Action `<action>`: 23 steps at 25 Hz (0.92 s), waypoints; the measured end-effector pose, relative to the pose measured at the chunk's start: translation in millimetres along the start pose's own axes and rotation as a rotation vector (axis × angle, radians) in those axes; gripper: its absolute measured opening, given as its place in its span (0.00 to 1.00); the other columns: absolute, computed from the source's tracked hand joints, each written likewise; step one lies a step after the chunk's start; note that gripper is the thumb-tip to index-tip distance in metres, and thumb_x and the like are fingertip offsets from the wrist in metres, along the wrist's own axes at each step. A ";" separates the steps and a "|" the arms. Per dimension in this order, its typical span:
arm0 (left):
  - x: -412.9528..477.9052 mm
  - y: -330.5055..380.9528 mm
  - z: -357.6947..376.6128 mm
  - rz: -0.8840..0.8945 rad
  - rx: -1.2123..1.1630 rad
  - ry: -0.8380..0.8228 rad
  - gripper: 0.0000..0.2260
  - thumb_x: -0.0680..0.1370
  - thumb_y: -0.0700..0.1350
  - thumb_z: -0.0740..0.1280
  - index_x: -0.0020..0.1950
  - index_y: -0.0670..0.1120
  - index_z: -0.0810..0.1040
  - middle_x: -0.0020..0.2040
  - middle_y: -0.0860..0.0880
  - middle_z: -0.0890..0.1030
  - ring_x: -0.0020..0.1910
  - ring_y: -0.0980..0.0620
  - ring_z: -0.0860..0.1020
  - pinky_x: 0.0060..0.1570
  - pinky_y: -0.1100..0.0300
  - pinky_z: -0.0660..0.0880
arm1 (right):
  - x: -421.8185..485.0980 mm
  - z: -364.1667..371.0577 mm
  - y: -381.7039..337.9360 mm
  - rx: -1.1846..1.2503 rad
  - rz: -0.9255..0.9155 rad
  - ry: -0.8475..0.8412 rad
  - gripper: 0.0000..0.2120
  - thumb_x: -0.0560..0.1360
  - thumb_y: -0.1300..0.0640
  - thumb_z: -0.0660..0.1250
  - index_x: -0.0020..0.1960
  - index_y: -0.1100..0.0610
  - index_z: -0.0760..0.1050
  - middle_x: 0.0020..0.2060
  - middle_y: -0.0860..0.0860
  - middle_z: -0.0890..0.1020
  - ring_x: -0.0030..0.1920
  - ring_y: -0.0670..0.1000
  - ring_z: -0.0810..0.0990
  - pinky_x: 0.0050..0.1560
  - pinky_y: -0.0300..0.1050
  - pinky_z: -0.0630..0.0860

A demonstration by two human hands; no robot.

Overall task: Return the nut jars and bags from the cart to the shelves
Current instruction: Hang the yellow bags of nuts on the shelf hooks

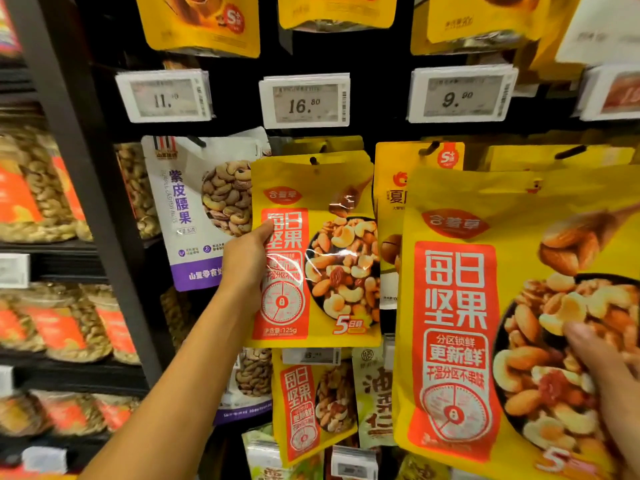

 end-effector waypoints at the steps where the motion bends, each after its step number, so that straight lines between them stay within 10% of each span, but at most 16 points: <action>1: 2.0 -1.0 1.6 0.017 0.028 0.008 0.10 0.76 0.50 0.66 0.43 0.44 0.78 0.32 0.48 0.83 0.26 0.52 0.80 0.31 0.61 0.77 | -0.8 3.0 -2.7 -0.001 0.003 -0.022 0.22 0.76 0.47 0.62 0.45 0.68 0.76 0.25 0.42 0.81 0.24 0.42 0.78 0.21 0.30 0.71; 6: -10.3 2.3 1.8 0.148 0.052 -0.069 0.08 0.77 0.50 0.66 0.44 0.47 0.80 0.35 0.48 0.85 0.31 0.51 0.83 0.29 0.61 0.78 | -15.2 34.9 -19.9 -0.001 0.119 -0.091 0.22 0.48 0.25 0.65 0.38 0.31 0.79 0.31 0.36 0.83 0.38 0.48 0.81 0.36 0.47 0.75; 15: -20.7 34.4 -22.1 0.286 0.067 -0.029 0.04 0.79 0.44 0.63 0.46 0.48 0.77 0.31 0.53 0.83 0.27 0.56 0.81 0.24 0.65 0.75 | -8.5 49.0 -19.2 0.071 0.151 -0.082 0.40 0.42 0.23 0.68 0.44 0.48 0.80 0.35 0.38 0.84 0.44 0.51 0.82 0.50 0.53 0.76; 23: -10.6 24.5 4.3 0.227 -0.098 -0.008 0.11 0.77 0.52 0.67 0.54 0.47 0.75 0.33 0.52 0.84 0.30 0.55 0.82 0.26 0.63 0.76 | -3.0 68.9 -15.3 0.169 0.214 -0.157 0.28 0.50 0.31 0.67 0.43 0.47 0.79 0.35 0.45 0.85 0.41 0.53 0.84 0.43 0.46 0.77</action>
Point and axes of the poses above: each hand's wrist, its own x-axis towards the middle knuckle, its own z-axis out of the palm, y = z × x, the point moved 9 cm from there along x, towards the middle knuckle
